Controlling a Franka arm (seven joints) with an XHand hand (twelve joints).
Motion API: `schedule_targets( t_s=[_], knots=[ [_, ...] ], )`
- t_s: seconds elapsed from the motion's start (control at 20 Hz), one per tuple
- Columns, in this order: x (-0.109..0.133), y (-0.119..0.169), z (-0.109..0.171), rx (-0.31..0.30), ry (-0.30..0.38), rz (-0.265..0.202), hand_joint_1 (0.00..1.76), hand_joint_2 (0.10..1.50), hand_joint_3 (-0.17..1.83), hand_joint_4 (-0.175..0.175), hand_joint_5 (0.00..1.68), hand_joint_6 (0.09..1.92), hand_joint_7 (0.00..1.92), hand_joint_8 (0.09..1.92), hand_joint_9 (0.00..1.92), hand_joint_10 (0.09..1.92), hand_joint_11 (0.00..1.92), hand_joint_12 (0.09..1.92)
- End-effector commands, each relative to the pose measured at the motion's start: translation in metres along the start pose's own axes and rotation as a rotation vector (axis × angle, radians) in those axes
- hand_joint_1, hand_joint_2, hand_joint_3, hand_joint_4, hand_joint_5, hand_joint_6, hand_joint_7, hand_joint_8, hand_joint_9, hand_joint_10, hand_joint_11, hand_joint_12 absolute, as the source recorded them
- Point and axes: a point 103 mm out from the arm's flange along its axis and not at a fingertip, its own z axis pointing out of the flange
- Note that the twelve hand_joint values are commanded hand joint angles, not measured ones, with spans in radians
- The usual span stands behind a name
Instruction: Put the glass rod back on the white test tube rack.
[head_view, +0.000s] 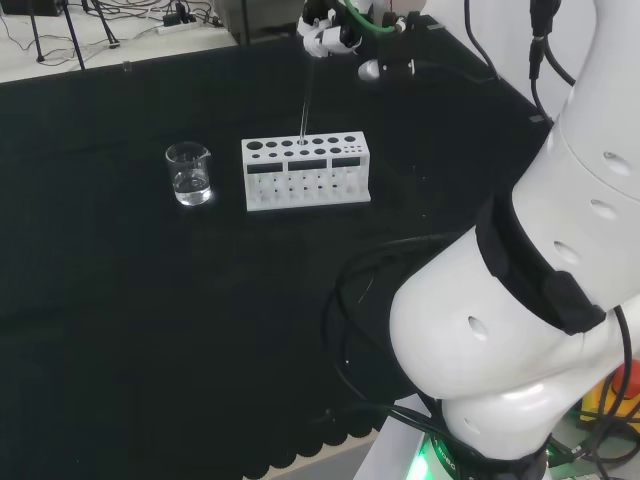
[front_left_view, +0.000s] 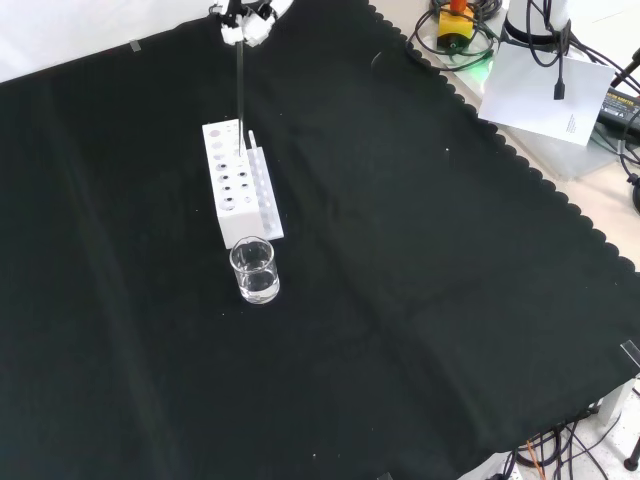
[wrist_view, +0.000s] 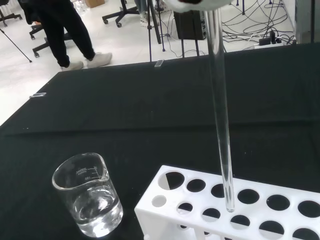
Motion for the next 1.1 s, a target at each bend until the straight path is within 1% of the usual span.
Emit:
schedule_targets(
  t_s=[0.05, 0.15, 0.35, 0.5, 0.6, 0.7, 0.8, 0.9, 1.1],
  knots=[
    [-0.010, 0.004, 0.002, 0.000, -0.001, 0.012, 1.30, 1.08, 0.00, -0.175, 1.07, 0.56, 1.10, 1.13, 1.58, 0.89, 1.62, 0.80],
    [-0.011, 0.005, 0.005, 0.005, -0.001, 0.017, 1.30, 1.08, 0.00, -0.175, 1.07, 0.56, 1.10, 1.13, 1.58, 0.89, 1.62, 0.80],
    [-0.006, 0.003, 0.013, 0.018, -0.003, 0.009, 1.30, 1.08, 0.00, -0.175, 1.06, 0.56, 1.10, 1.13, 1.58, 0.89, 1.62, 0.80],
    [-0.003, 0.001, 0.013, 0.017, 0.001, 0.005, 1.30, 1.08, 0.00, -0.175, 1.06, 0.56, 1.10, 1.13, 1.58, 0.89, 1.62, 0.80],
    [-0.003, 0.001, 0.020, 0.029, -0.005, 0.012, 1.30, 1.08, 0.00, -0.175, 1.06, 0.56, 1.10, 1.13, 1.58, 0.89, 1.62, 0.80],
    [-0.007, -0.002, 0.024, 0.039, -0.007, 0.017, 1.30, 1.08, 0.00, -0.175, 1.06, 0.56, 1.10, 1.13, 1.58, 0.89, 1.62, 0.80],
    [-0.014, -0.001, 0.037, 0.062, -0.019, 0.038, 1.30, 1.08, 0.00, -0.175, 1.06, 0.56, 1.10, 1.13, 1.58, 0.89, 1.62, 0.80],
    [-0.018, 0.000, 0.047, 0.074, -0.021, 0.046, 1.30, 1.08, 0.00, -0.175, 1.06, 0.56, 1.10, 1.13, 1.58, 0.89, 1.62, 0.80],
    [-0.020, 0.003, 0.059, 0.084, -0.019, 0.044, 1.30, 1.08, 0.00, -0.175, 1.06, 0.56, 1.10, 1.13, 1.58, 0.89, 1.62, 0.80]
  ],
)
